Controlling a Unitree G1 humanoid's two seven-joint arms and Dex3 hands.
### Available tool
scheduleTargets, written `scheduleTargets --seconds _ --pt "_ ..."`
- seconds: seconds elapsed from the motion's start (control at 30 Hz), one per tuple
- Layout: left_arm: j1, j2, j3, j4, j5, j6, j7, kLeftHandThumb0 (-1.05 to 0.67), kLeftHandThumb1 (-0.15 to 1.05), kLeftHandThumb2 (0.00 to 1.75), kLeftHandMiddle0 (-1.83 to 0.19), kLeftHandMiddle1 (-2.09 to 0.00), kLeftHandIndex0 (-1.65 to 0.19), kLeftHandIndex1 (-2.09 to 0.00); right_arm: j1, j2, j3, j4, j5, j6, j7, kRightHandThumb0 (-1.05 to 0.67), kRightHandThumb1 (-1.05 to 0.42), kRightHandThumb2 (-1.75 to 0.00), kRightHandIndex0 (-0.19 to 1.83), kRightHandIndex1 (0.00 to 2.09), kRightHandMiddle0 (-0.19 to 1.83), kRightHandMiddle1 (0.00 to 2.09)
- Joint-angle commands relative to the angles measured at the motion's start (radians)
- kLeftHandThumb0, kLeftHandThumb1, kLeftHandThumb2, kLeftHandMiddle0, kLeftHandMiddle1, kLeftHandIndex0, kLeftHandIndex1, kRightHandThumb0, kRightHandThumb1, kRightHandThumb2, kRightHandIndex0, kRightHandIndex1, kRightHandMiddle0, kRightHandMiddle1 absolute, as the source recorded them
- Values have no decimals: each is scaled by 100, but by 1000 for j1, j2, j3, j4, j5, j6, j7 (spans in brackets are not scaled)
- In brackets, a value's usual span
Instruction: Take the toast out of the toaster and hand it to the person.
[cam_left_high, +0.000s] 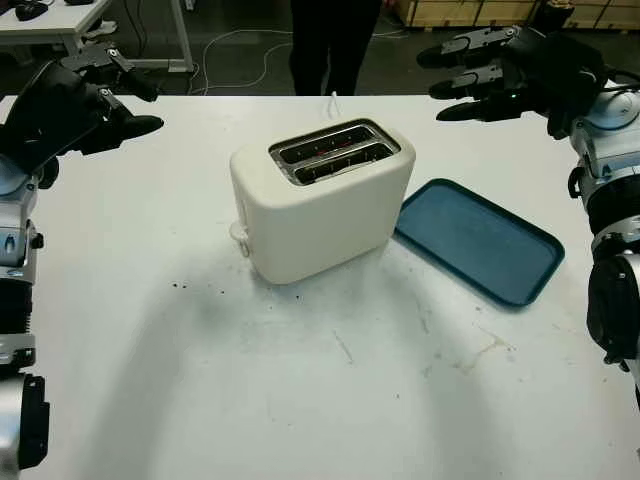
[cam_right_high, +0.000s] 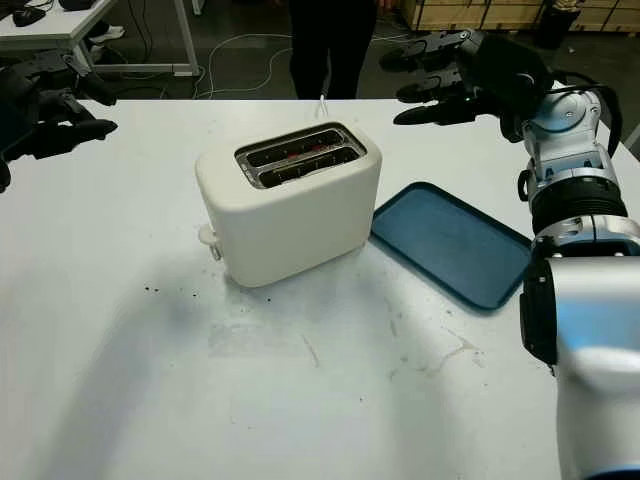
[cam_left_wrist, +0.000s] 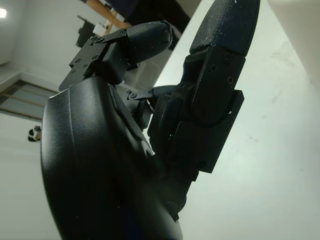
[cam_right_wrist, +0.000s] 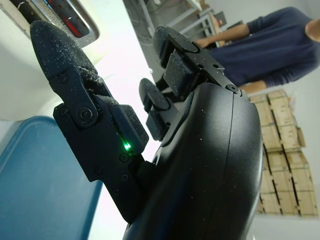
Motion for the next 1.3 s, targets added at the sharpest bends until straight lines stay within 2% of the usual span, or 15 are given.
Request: scheduleTargets --seconds 0.0,0.37,0.6,1.27 --pt "-5 -9 -10 -19 -2 15 -5 -105 89 0 -43 -154 -33 -146 7 6 -7 6 10 -12 2 -83 -70 -1 66 0 60 0" --pt "9 -34 0 -87 -12 81 3 -105 86 0 -38 -156 -30 -145 6 12 -16 8 18 8 9 -81 -67 0 67 1 61 1" --pt "30 -29 13 -116 -15 67 0 -105 88 1 -31 -157 -22 -146 19 17 -34 3 30 1 18 -82 -66 0 66 1 61 1" --pt "47 -32 34 -165 -20 94 0 -105 88 0 -31 -156 -23 -145 62 -8 -54 -50 52 19 24 -77 -68 0 66 2 60 0"
